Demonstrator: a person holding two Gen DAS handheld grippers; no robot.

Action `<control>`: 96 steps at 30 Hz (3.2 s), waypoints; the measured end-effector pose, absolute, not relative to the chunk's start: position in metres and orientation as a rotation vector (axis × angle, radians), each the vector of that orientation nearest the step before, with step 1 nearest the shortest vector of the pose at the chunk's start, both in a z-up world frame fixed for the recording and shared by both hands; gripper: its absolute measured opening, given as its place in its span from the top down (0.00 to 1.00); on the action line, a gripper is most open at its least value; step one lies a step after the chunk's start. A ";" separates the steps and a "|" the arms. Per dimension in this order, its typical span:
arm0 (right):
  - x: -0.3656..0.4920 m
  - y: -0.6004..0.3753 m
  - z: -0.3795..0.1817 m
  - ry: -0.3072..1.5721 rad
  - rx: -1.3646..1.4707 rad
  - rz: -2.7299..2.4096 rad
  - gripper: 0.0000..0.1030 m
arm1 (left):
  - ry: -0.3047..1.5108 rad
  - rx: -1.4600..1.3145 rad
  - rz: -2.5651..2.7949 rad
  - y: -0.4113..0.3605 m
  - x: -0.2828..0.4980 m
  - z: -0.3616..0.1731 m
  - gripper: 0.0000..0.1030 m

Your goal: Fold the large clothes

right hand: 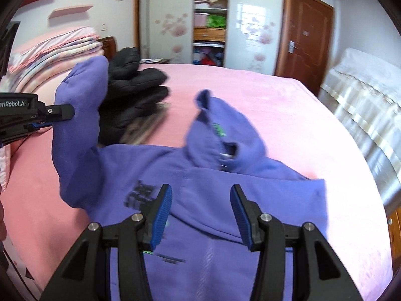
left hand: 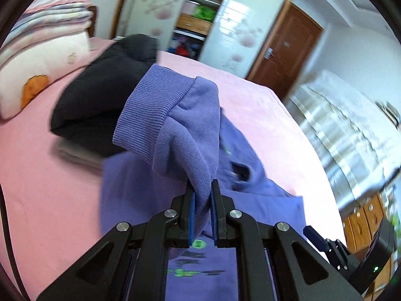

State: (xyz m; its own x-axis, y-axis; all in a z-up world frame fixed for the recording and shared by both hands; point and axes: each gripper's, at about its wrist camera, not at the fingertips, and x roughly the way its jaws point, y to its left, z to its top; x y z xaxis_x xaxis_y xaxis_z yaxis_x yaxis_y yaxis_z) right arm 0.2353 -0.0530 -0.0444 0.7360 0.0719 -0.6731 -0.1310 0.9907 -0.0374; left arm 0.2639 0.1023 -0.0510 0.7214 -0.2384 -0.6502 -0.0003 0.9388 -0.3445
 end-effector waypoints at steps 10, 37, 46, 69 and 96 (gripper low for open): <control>0.222 -0.134 -0.065 0.769 -0.021 -0.003 0.53 | 0.877 -0.160 -0.220 -0.001 0.272 -0.106 0.91; 0.260 -0.126 -0.094 0.878 -0.010 0.113 0.53 | 0.960 -0.328 -0.153 0.081 0.226 -0.191 0.49; 0.322 -0.057 -0.105 0.949 -0.029 0.127 0.46 | 1.005 -0.430 -0.185 0.116 0.224 -0.217 0.50; 0.331 -0.067 -0.065 0.806 -0.011 0.158 0.92 | 1.003 -0.479 -0.246 0.098 0.241 -0.222 0.49; 0.315 -0.241 -0.128 0.927 0.212 0.069 0.54 | 0.962 -0.225 -0.267 0.104 0.233 -0.176 0.49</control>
